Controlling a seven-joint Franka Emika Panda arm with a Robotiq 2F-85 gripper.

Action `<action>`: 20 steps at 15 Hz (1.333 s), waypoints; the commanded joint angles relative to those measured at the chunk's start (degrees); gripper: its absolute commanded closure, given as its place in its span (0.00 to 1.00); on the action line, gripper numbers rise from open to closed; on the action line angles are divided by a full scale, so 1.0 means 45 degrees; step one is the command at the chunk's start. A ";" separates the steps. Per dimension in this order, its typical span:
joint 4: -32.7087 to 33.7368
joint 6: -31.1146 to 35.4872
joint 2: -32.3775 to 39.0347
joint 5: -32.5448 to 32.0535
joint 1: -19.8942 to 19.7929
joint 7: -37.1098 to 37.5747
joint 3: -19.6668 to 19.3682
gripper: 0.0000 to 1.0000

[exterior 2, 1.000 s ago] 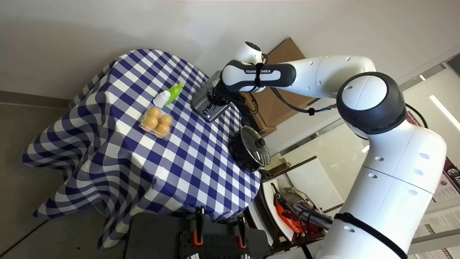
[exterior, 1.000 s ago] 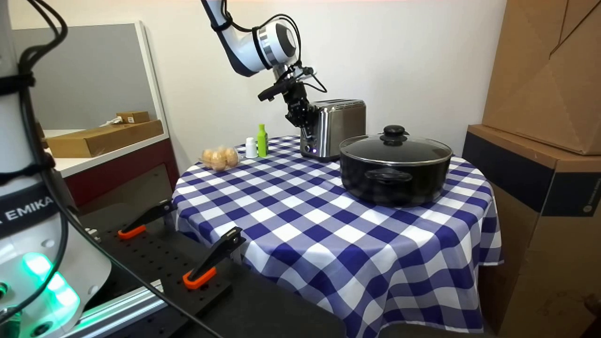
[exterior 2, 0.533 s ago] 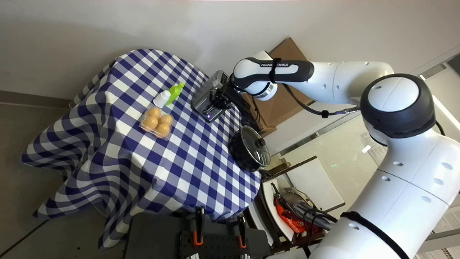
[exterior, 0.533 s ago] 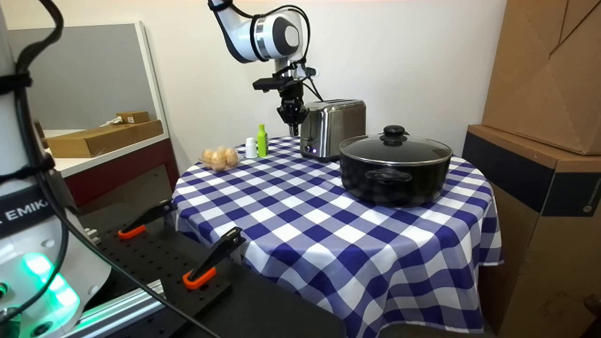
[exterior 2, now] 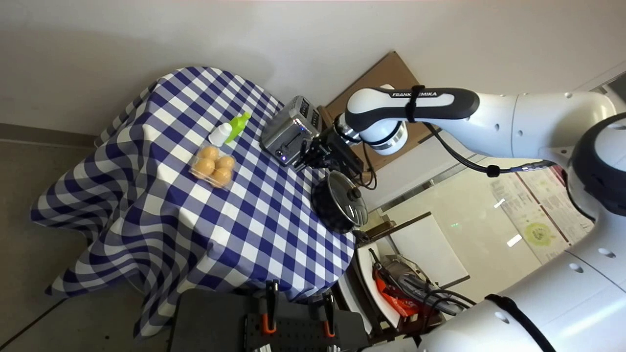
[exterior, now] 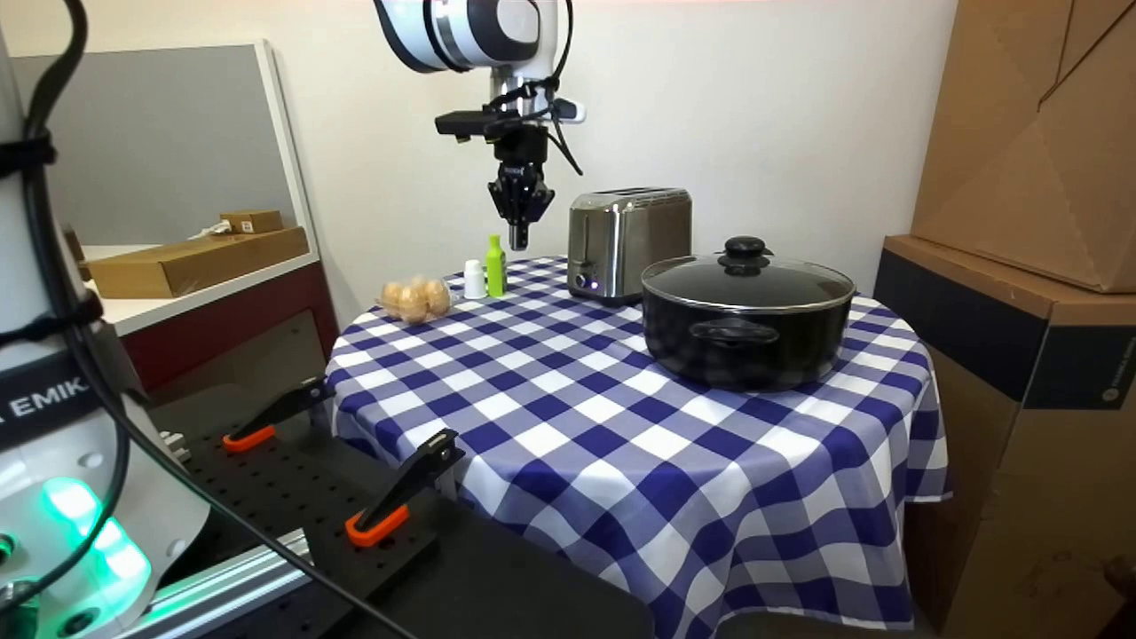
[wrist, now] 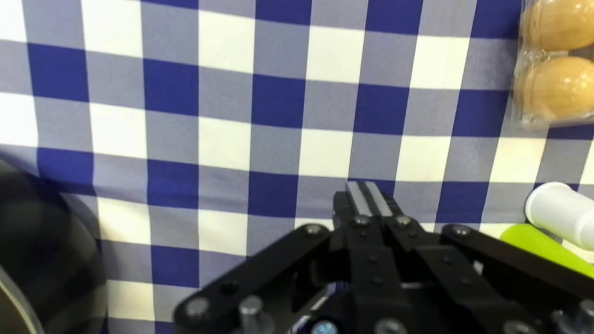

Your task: Push on the toaster

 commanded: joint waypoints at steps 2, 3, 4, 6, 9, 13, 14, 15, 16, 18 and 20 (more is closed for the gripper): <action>-0.2887 -0.0399 -0.3025 0.0122 -0.0049 -0.0147 -0.0162 1.00; -0.3404 -0.0445 -0.3621 0.0058 -0.0104 -0.0118 -0.0236 1.00; -0.3820 -0.0520 -0.4141 -0.0023 -0.0160 -0.0114 -0.0308 1.00; -0.4597 -0.0631 -0.5156 0.0111 -0.0350 -0.0212 -0.0467 0.74; -0.5345 -0.0853 -0.6389 0.0277 -0.0570 -0.0467 -0.0671 0.60; -0.5702 -0.1527 -0.7610 0.0130 -0.0704 -0.0721 -0.0775 0.31; -0.5719 -0.1734 -0.7885 0.0087 -0.0725 -0.0790 -0.0789 0.22; -0.5721 -0.1955 -0.8136 -0.0010 -0.0767 -0.0805 -0.0778 0.16; -0.5672 -0.2248 -0.8346 -0.0140 -0.0838 -0.0880 -0.0787 0.09; -0.5568 -0.2768 -0.8697 -0.0385 -0.1015 -0.0945 -0.0807 0.00; -0.5489 -0.3221 -0.9000 -0.0634 -0.1216 -0.1000 -0.0827 0.00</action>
